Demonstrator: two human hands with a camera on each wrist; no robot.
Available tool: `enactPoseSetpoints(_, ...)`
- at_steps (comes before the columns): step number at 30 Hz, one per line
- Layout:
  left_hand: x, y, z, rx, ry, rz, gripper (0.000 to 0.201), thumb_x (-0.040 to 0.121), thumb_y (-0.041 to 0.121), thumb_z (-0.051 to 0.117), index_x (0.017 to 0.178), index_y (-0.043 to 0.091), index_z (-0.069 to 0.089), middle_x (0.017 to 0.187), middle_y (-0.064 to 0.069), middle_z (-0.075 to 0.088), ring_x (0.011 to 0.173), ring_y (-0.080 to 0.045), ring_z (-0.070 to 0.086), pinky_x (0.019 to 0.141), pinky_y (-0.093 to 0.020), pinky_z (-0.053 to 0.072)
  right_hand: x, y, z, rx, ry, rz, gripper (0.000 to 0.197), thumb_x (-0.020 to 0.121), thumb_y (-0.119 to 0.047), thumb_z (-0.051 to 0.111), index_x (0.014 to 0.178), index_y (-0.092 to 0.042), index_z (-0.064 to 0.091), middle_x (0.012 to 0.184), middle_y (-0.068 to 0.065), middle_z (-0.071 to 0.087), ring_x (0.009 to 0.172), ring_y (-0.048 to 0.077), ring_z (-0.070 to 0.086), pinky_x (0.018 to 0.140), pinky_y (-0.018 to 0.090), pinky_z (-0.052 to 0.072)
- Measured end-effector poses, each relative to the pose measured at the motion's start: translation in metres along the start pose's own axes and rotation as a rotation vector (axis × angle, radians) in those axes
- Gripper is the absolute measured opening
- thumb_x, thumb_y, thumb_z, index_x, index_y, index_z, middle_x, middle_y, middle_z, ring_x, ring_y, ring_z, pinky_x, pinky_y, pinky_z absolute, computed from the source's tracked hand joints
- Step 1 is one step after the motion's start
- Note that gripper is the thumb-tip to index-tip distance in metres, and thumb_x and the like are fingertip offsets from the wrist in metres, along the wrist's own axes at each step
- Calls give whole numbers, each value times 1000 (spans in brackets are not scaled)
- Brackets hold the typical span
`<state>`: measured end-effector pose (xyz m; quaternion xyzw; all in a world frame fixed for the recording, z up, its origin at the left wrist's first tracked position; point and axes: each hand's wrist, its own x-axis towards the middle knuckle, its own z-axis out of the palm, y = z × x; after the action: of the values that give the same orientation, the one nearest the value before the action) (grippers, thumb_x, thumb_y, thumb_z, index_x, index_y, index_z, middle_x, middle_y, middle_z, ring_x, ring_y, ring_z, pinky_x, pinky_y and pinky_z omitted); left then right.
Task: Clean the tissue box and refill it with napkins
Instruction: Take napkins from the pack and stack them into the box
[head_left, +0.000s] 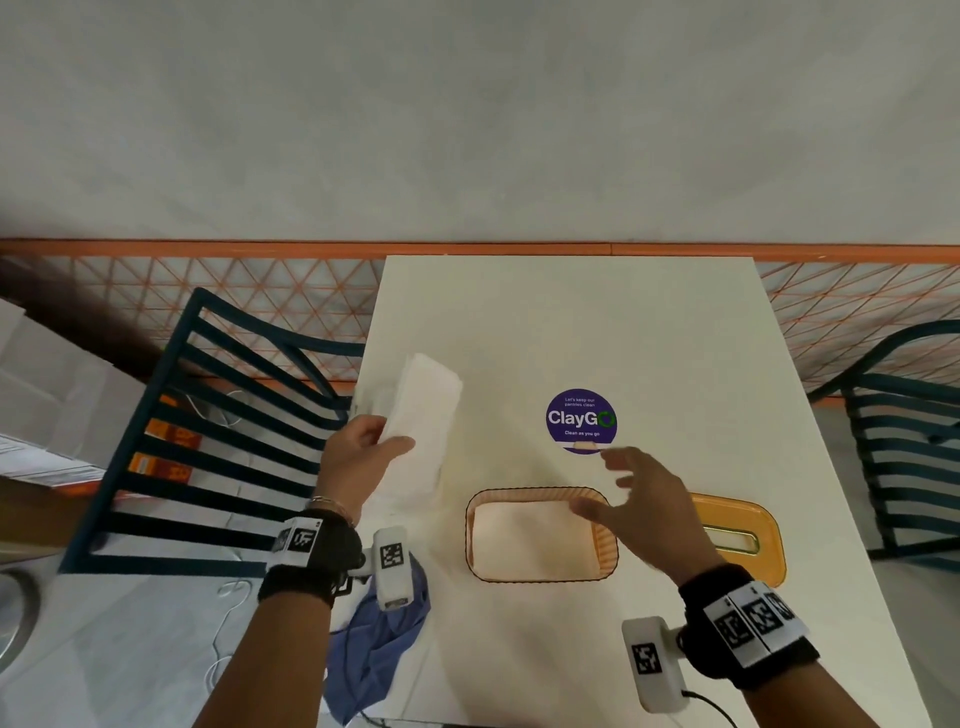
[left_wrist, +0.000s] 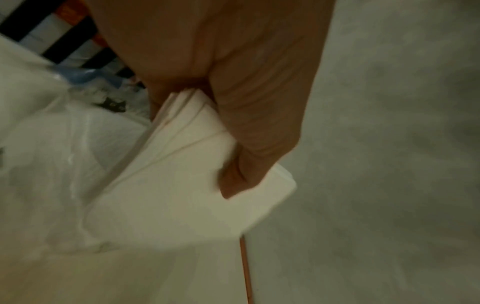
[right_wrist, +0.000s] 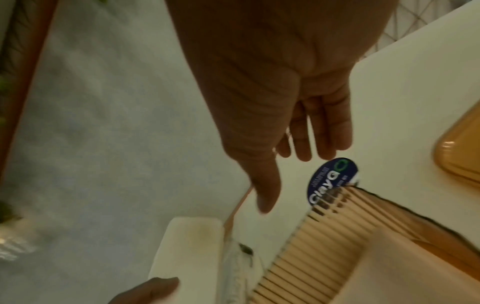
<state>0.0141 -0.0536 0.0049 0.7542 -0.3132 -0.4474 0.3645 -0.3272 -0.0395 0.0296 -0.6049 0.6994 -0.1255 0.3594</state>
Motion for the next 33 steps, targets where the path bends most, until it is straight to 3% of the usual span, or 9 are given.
enactPoseSetpoints(3, -33, 21, -5, 30, -199, 113, 28, 76, 17, 88, 99, 26, 75, 98, 3, 80, 91, -21, 77, 82, -43, 62, -5, -30, -12, 92, -95, -182, 116, 54, -60, 93, 150, -33, 34, 139, -20, 46, 123, 6, 49, 102, 26, 44)
enactPoseSetpoints(6, -61, 41, -2, 66, -373, 163, 27, 72, 16, 91, 94, 25, 79, 96, 0, 79, 88, -21, 76, 77, -37, 62, -7, -53, -20, 247, -225, -215, 132, 48, -60, 96, 155, -38, 22, 144, -26, 42, 129, -3, 43, 104, 21, 39)
enactPoseSetpoints(8, -74, 49, 6, 84, -472, 180, 27, 70, 14, 92, 91, 24, 80, 95, 0, 79, 87, -18, 75, 73, -33, 61, -8, -61, -27, 392, -379, -157, 121, 54, -46, 99, 153, -38, 29, 140, -19, 54, 125, -1, 53, 101, 23, 48)
enactPoseSetpoints(12, -87, 56, 22, -16, -546, 165, 41, 61, 19, 96, 98, 22, 80, 104, -4, 78, 95, -21, 75, 81, -41, 62, -21, -58, -38, 583, -652, -187, 54, 82, -12, 84, 132, -23, 65, 122, -2, 74, 114, 16, 70, 96, 33, 57)
enactPoseSetpoints(16, -90, 47, 44, -336, -492, 30, 60, 59, 17, 92, 116, 21, 75, 113, -15, 76, 105, -34, 73, 86, -48, 61, -27, -36, -35, 730, -530, -84, 40, 87, -15, 79, 126, -17, 69, 119, 5, 76, 113, 24, 71, 97, 41, 57)
enactPoseSetpoints(19, -105, 38, 64, -459, -524, -58, 61, 66, 12, 88, 124, 12, 69, 118, -17, 75, 110, -36, 71, 86, -46, 59, -29, -26, -32, 791, -419, -34, 36, 85, -14, 81, 120, -15, 73, 112, 6, 78, 101, 22, 73, 76, 28, 57)
enactPoseSetpoints(20, -110, 36, 70, -436, -522, -53, 56, 69, 7, 87, 122, 10, 70, 117, -18, 75, 109, -37, 72, 87, -46, 58, -29, -23, -31, 803, -407, -27, 37, 83, -13, 83, 119, -15, 73, 111, 7, 78, 100, 22, 74, 76, 28, 58)
enactPoseSetpoints(24, -119, 36, 84, -406, -470, -43, 45, 71, -3, 84, 114, 7, 73, 109, -19, 77, 102, -39, 74, 86, -50, 59, -33, -16, -33, 847, -426, -22, 50, 75, -13, 87, 123, -17, 72, 119, 10, 75, 113, 29, 70, 98, 48, 56)
enactPoseSetpoints(33, -129, 29, 100, -369, -409, -56, 58, 57, 14, 96, 111, 13, 76, 108, -13, 78, 103, -36, 74, 93, -59, 58, -36, -8, -38, 906, -401, 33, 46, 77, -7, 85, 121, -12, 72, 118, 13, 75, 112, 33, 71, 100, 55, 54)
